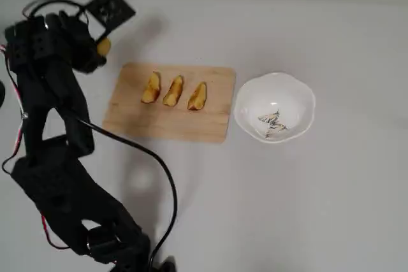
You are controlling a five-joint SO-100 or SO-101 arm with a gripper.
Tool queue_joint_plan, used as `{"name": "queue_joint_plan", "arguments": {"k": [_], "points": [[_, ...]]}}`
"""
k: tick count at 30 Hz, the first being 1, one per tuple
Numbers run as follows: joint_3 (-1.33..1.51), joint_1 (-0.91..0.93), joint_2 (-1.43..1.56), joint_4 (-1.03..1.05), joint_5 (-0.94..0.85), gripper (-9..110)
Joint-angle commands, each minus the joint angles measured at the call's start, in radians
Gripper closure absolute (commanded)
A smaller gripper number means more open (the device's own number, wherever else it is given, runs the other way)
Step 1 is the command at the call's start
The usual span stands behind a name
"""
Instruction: Pick up the leftmost apple slice from the cutting board and place it into the bowl
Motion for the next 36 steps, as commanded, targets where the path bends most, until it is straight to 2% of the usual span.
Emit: {"name": "queue_joint_plan", "arguments": {"k": [1,7,12,24,26,32,36], "points": [[-0.081,0.31,0.19,0.044,0.046,101],[-0.081,0.657,0.1,0.051,0.095,101],[-0.081,0.808,-0.078,0.06,0.084,101],[-0.095,0.841,-0.396,0.06,0.074,100],[-0.095,0.833,-0.413,0.067,0.072,95],[-0.101,0.836,-0.407,0.097,0.074,67],[-0.273,0.816,-0.405,0.256,0.063,71]]}}
